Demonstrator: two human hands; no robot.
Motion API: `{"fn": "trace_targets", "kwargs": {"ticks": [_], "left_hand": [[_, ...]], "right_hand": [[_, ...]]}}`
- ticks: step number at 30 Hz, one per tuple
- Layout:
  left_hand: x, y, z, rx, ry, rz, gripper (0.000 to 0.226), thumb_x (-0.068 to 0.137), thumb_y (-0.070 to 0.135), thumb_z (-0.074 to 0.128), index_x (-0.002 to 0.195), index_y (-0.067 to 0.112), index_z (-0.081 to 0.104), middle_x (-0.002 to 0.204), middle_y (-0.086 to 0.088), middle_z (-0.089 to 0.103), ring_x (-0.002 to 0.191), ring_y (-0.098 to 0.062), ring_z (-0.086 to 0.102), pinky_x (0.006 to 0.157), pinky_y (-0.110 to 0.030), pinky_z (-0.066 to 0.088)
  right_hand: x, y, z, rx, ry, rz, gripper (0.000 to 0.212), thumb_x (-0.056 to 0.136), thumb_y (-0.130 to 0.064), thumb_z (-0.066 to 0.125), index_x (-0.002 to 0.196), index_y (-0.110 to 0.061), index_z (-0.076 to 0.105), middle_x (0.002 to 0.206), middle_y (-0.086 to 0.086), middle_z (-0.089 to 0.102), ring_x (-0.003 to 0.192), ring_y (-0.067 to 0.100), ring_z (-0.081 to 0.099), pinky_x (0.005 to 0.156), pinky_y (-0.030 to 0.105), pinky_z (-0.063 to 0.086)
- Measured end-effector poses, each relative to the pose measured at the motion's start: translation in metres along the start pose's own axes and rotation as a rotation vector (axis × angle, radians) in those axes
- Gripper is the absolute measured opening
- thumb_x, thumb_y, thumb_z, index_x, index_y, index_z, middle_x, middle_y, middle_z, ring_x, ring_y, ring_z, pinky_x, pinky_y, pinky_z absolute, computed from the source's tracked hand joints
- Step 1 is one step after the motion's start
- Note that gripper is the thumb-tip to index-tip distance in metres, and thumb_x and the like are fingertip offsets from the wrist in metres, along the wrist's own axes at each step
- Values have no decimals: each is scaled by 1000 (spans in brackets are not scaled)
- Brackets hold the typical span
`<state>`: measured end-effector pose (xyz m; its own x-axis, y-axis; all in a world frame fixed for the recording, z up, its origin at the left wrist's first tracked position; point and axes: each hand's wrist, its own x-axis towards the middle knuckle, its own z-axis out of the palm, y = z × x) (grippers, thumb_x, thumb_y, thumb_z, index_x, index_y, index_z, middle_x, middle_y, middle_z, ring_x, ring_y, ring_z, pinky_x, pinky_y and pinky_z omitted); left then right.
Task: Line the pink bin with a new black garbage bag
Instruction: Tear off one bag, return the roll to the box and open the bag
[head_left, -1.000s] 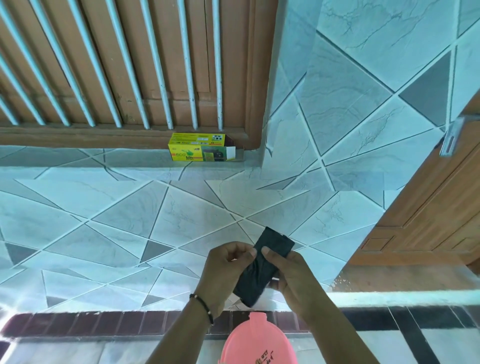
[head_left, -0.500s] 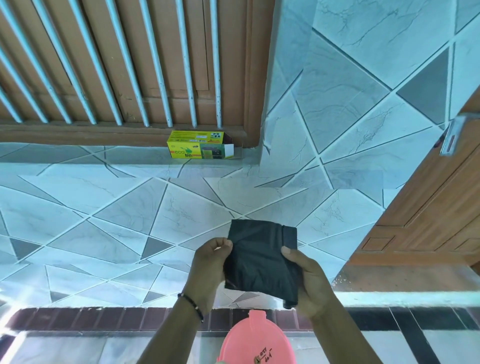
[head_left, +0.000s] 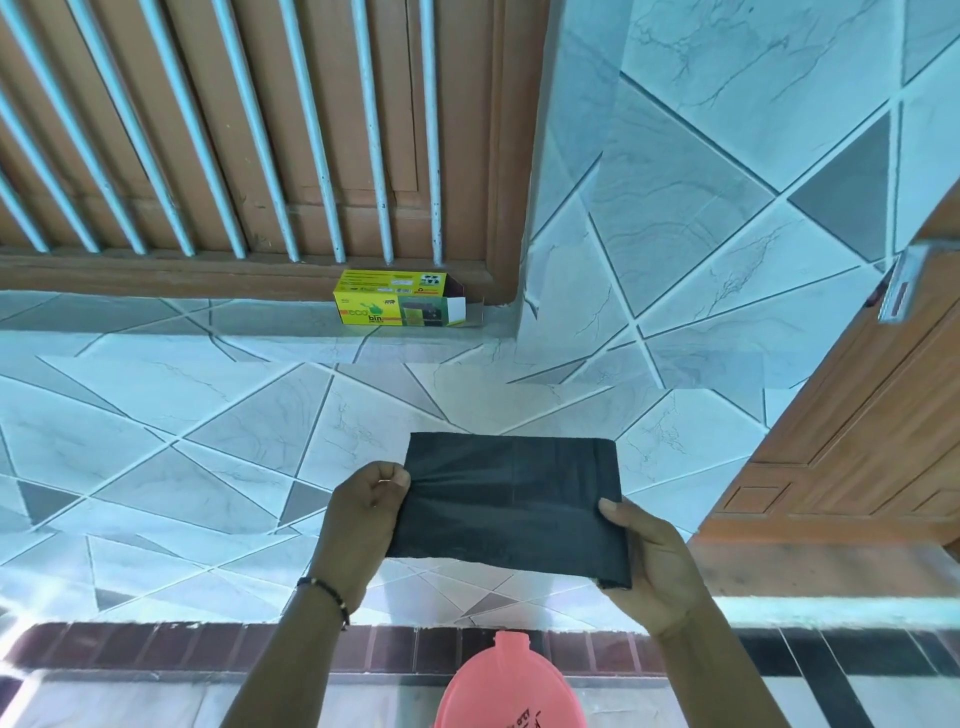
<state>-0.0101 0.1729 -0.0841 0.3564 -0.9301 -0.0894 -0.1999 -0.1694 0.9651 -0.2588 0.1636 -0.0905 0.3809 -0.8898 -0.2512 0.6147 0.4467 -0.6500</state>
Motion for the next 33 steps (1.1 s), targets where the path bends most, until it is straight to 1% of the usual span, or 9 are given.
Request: {"fn": "trace_targets", "kwargs": {"ticks": [3,7,10,14,18,23,25,27,33], "left_hand": [[-2,-1,-3,-8,-75,4,20,90,26,56,75,15,64,59,14,65,63,-8,57,60,-19,47],[-5,-3,-5,-327,-559,-267,55,74,61,54,107,18,68,107,-2,73,104,-24,67,89,-39,53],[-16,-7,9,-353,-751,-336,85,49,71,71,114,17,66,118,-9,68,113,-27,62,98,-46,49],[-25,-5,33,-239,-723,-212,61,60,50,78,105,9,70,104,-12,73,94,-23,70,83,-31,55],[-23,-5,32,-257,-558,-189,30,78,19,72,105,4,70,107,-17,72,102,-32,67,95,-42,51],[-11,-7,19,-174,-364,-115,35,71,28,77,94,3,72,97,-32,68,81,-29,64,77,-37,49],[-7,-6,13,-137,-328,-90,28,76,24,74,96,6,73,92,-21,74,78,-24,69,71,-28,51],[-6,-5,7,-156,-302,-119,24,78,19,71,99,7,72,92,-10,76,81,-21,72,77,-31,57],[-1,-7,-10,-86,-310,-147,23,81,19,68,100,5,70,98,-13,75,93,-29,70,91,-41,53]], "right_hand": [[-1,-3,1,-100,-50,-3,63,39,-15,91,97,0,72,102,21,71,89,34,70,67,38,58],[2,1,10,-289,-79,1,52,56,-13,83,104,-1,67,102,19,70,90,33,68,74,39,57],[5,11,22,-435,-33,-16,29,70,-7,70,99,-4,67,95,17,69,87,30,66,77,39,55],[9,23,31,-534,-22,-12,27,75,-8,70,102,-4,68,100,22,68,89,33,65,81,40,55],[11,21,24,-409,-58,46,39,68,-11,74,105,-1,67,106,24,67,90,33,65,77,38,56],[10,15,12,-291,-114,78,61,48,-15,88,104,-1,68,105,21,69,89,33,67,72,38,57],[11,12,9,-283,-91,75,74,40,-18,92,107,-1,64,103,19,70,88,32,68,70,37,58],[11,9,6,-289,-72,81,82,37,-20,93,111,1,62,105,19,69,88,32,68,69,36,58],[12,1,3,-274,-96,94,85,39,-18,92,115,1,59,112,22,67,92,34,67,72,37,58]]}}
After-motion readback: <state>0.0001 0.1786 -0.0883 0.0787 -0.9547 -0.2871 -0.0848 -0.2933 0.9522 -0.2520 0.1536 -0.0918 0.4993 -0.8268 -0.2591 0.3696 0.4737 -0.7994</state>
